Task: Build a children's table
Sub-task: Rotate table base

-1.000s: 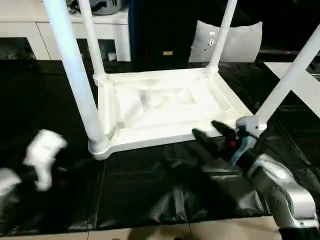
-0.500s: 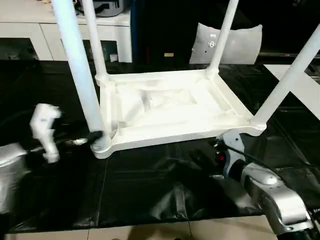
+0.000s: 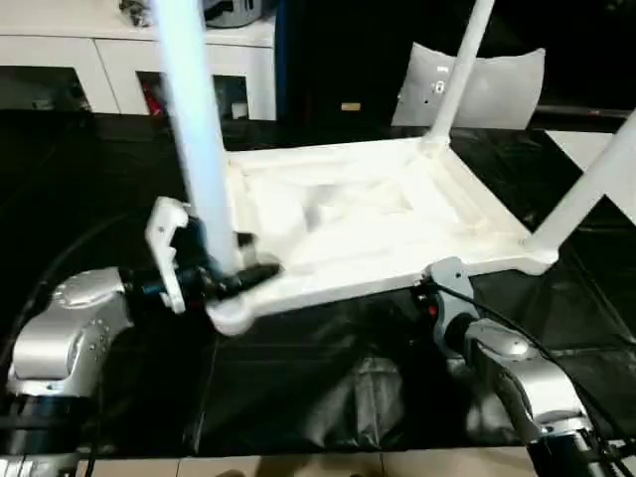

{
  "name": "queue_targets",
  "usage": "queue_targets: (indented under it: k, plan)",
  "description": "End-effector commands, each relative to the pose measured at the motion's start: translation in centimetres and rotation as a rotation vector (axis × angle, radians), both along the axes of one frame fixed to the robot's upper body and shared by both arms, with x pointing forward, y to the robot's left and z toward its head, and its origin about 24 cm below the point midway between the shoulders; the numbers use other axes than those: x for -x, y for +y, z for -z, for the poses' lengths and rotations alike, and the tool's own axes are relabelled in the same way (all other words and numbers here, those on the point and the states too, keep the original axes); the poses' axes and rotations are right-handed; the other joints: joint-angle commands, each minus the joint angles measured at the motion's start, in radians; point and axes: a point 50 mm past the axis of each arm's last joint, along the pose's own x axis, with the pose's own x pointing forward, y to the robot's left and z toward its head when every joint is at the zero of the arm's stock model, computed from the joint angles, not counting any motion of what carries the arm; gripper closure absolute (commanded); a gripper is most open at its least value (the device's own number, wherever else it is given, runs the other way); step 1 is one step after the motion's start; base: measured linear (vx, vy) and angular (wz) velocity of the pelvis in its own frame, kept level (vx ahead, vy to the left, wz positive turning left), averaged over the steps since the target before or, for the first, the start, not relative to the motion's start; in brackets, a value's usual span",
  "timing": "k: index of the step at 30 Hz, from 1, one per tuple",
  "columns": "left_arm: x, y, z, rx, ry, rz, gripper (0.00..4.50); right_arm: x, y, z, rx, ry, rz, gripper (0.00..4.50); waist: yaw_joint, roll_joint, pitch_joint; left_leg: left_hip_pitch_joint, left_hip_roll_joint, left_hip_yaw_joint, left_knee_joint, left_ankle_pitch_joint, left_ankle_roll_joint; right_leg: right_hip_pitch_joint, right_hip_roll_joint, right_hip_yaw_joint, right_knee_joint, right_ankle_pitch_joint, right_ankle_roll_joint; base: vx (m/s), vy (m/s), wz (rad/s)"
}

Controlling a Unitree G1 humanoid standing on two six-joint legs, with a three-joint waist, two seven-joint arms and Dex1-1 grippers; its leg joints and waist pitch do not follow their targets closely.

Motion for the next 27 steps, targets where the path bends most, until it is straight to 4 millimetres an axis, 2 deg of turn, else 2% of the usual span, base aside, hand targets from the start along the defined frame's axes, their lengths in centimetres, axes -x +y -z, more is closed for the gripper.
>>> queue_targets:
  k: [1,5,6,8,9,12,14,18,23,27]
  plan:
    - [1.0,-1.6,-0.6,0.028,0.001,0.137,0.25,-0.9,0.0,-0.5,0.022,-0.045,0.007,0.0,-0.003,0.01,-0.064,0.017,0.049,-0.014,-0.075,-0.234,-0.02,0.043,-0.077,0.051,-0.056,-0.302,-0.182,0.0,0.0,0.0]
    - [2.1,-2.6,-0.9,0.038,0.013,0.236,0.25,-1.5,0.3,-0.6,-0.003,-0.052,0.006,0.0,-0.013,0.007,-0.059,0.017,0.047,-0.015,-0.076,-0.29,-0.029,0.04,-0.076,0.051,-0.065,-0.396,-0.155,0.0,0.0,0.0]
    - [2.4,-2.9,-1.0,0.043,0.024,0.264,0.25,-1.6,0.5,-0.7,-0.005,-0.06,-0.002,0.0,-0.017,0.002,-0.059,0.016,0.046,-0.015,-0.075,-0.296,-0.029,0.041,-0.075,0.05,-0.067,-0.424,-0.144,0.0,0.0,0.0]
    - [3.5,-4.3,-0.9,0.058,0.061,0.343,0.25,-2.0,1.3,-1.2,-0.011,-0.088,-0.045,0.0,-0.021,0.004,-0.059,0.015,0.047,-0.018,-0.074,-0.296,-0.031,0.041,-0.076,0.05,-0.066,-0.442,-0.134,0.0,0.0,0.0]
    - [3.8,-5.2,-0.7,0.072,0.07,0.358,0.25,-2.2,1.7,-1.4,-0.01,-0.099,-0.062,0.0,-0.028,0.0,-0.058,0.012,0.046,-0.018,-0.074,-0.296,-0.028,0.041,-0.074,0.048,-0.067,-0.448,-0.13,0.0,0.0,0.0]
    - [3.7,-6.3,-0.2,0.087,0.069,0.357,0.25,-2.4,2.3,-1.4,-0.01,-0.106,-0.087,0.0,-0.037,0.002,-0.056,0.014,0.045,-0.017,-0.07,-0.313,-0.025,0.035,-0.072,0.047,-0.076,-0.485,-0.12,0.0,0.0,0.0]
    - [3.7,-7.8,0.3,0.082,0.069,0.384,0.25,-2.7,3.5,-1.6,-0.014,-0.12,-0.135,0.0,-0.047,-0.003,-0.057,0.01,0.044,-0.021,-0.07,-0.323,-0.025,0.037,-0.073,0.044,-0.076,-0.505,-0.109,0.0,0.0,0.0]
    - [3.7,-9.6,0.0,0.11,0.064,0.428,0.25,-2.8,5.1,-1.8,-0.03,-0.129,-0.185,0.0,-0.058,-0.007,-0.058,0.01,0.042,-0.022,-0.066,-0.335,-0.024,0.033,-0.073,0.043,-0.081,-0.544,-0.09,0.0,0.0,0.0]
    - [3.8,-11.1,-0.6,0.14,0.056,0.46,0.25,-2.8,5.8,-1.5,-0.031,-0.131,-0.206,0.0,-0.058,-0.008,-0.06,0.012,0.044,-0.021,-0.065,-0.325,-0.022,0.032,-0.071,0.044,-0.079,-0.505,-0.101,0.0,0.0,0.0]
    - [3.8,-12.3,-0.4,0.141,0.044,0.476,0.25,-2.7,6.2,-1.4,-0.029,-0.134,-0.212,0.0,-0.052,-0.009,-0.065,0.01,0.047,-0.017,-0.066,-0.286,-0.014,0.038,-0.07,0.049,-0.068,-0.392,-0.137,0.0,0.0,0.0]
